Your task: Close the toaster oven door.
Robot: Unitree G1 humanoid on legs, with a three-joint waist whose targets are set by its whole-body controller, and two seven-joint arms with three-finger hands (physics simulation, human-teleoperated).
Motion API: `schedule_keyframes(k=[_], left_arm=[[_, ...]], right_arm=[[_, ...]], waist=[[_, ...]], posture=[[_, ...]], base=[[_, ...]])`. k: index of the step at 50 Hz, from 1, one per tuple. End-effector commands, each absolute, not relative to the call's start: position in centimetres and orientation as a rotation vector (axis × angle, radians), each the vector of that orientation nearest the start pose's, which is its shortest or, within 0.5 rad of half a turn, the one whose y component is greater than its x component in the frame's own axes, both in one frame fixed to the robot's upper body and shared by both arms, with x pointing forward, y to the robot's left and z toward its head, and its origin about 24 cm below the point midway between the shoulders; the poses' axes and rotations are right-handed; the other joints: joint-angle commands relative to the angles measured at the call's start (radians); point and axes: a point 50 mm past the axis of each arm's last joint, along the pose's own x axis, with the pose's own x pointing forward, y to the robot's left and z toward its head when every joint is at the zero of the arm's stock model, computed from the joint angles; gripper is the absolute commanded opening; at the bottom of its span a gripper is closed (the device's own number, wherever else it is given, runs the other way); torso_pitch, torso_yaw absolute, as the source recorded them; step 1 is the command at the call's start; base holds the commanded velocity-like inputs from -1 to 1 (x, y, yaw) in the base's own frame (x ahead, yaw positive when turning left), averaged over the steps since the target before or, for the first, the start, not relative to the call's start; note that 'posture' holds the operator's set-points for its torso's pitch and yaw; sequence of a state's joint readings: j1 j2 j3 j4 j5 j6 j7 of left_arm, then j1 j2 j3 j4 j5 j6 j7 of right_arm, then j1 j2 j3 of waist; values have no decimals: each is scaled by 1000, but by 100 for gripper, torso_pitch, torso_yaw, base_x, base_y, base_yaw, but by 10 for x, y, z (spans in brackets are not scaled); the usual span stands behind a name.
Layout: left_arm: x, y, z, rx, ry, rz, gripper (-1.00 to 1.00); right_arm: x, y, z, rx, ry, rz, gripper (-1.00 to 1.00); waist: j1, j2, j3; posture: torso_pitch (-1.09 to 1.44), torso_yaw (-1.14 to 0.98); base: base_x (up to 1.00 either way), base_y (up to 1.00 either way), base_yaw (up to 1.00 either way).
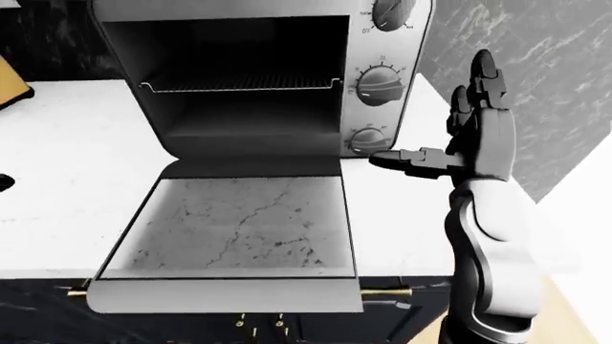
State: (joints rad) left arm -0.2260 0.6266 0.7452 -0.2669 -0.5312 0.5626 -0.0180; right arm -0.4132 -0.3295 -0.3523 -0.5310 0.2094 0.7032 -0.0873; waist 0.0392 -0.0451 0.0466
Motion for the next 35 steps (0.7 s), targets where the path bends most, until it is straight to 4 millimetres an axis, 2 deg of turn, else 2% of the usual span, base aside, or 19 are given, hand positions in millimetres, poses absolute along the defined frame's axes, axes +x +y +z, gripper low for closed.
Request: schedule_keyframes(k=[1,2,3,5,7,8,9,10,12,17,26,27,35], left_arm=[[217,354,245,31,-374,433,100],[217,354,245,32,-375,436,100],[217,355,246,32,-376,437,100],[217,355,246,37,-385,448,100],[216,356,247,52,-403,463,100],[216,357,247,46,-403,466,100],[216,358,247,55,-406,476,100],[216,359,246,61,-408,483,100],[216,361,245,66,-400,487,100],[216,364,244,69,-387,506,100],[217,366,242,22,-358,501,100],[217,366,242,17,-356,500,100],[216,369,242,1,-353,510,100]], right_arm=[[264,-230,243,-63,-368,-254,100],[263,-232,244,3,-365,-232,100],[264,-233,243,-53,-370,-249,100],[268,-238,244,-62,-358,-298,100],[268,-238,245,-161,-387,-326,100],[268,-239,246,-157,-382,-333,100],[269,-239,247,-151,-376,-336,100],[268,-239,248,-163,-381,-340,100],[267,-241,251,-105,-384,-320,100],[267,-244,253,-91,-395,-329,100],[261,-240,260,-227,-438,-226,100],[260,-240,260,-284,-460,-225,100],[257,-242,260,-359,-466,-192,100]], waist=[[-25,8,-2],[-13,13,-12],[-18,21,-12],[-26,36,2],[-38,66,-1],[-43,89,-7],[-48,92,-4],[-50,84,4],[-55,84,-6],[-57,80,-7],[-54,71,-14],[-53,71,-14],[-50,66,-14]], posture=[[0,0],[0,0],[0,0],[0,0],[0,0],[0,0],[0,0],[0,0],[0,0],[0,0],[0,0],[0,0],[0,0]], base=[[0,0,0],[0,0,0],[0,0,0],[0,0,0],[0,0,0],[0,0,0],[0,0,0],[0,0,0],[0,0,0],[0,0,0],[0,0,0],[0,0,0],[0,0,0]])
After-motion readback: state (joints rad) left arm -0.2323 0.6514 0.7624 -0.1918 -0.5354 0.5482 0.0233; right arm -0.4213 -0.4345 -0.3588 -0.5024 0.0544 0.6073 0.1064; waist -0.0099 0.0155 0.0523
